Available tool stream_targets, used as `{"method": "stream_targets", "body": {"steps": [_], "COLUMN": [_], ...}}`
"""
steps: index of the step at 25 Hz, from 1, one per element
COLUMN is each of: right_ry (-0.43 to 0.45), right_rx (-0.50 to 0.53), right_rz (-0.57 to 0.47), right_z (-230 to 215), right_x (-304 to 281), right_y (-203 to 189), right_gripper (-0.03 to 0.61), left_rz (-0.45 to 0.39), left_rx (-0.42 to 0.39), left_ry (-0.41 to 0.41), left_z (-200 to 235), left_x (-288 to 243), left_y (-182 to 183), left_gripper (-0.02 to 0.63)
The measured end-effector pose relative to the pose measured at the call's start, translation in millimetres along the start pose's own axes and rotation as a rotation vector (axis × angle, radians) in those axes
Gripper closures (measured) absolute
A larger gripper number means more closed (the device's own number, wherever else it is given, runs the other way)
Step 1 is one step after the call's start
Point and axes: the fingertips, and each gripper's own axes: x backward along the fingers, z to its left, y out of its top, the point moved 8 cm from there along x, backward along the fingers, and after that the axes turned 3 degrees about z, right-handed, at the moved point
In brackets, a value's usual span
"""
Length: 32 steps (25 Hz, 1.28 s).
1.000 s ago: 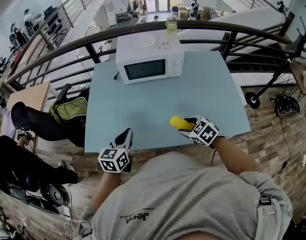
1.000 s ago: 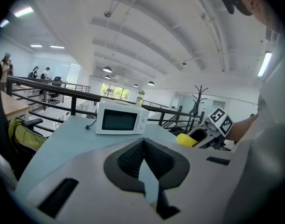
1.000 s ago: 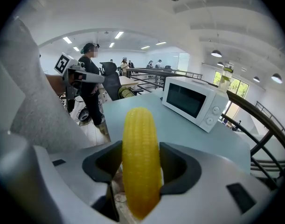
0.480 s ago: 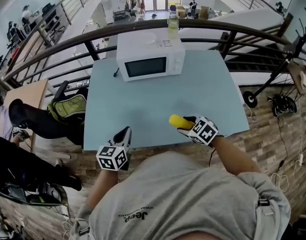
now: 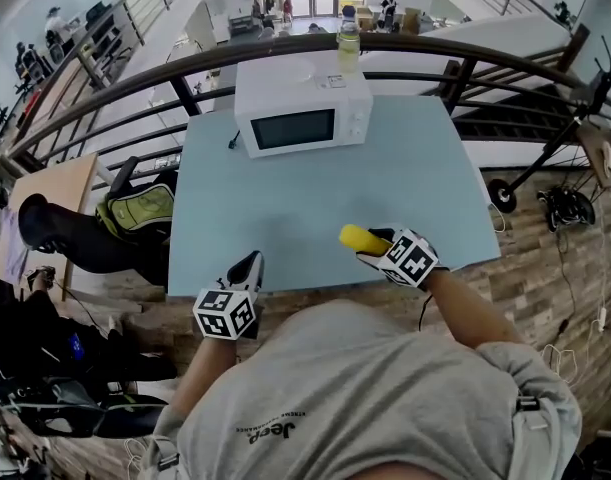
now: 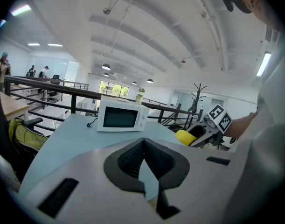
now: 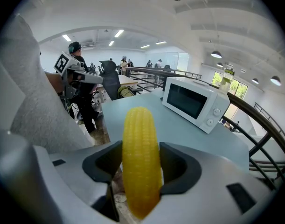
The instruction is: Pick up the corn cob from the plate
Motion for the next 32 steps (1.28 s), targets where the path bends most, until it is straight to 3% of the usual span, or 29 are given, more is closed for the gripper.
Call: {"method": "stream_targets", "body": {"steps": [32], "right_ry": [-0.005], "right_rx": [0.013], "right_rz": [0.002], "right_z": [6.1], "right_x": [1.8], "right_y": [-1.6], "right_gripper": [0.321], "left_rz": [-0.010], "left_rx": [0.018], "left_ry": [0.013], "left_z": [-2.1], "left_x": [7.1], "left_y": [-5.7], "left_gripper": [0.606]}}
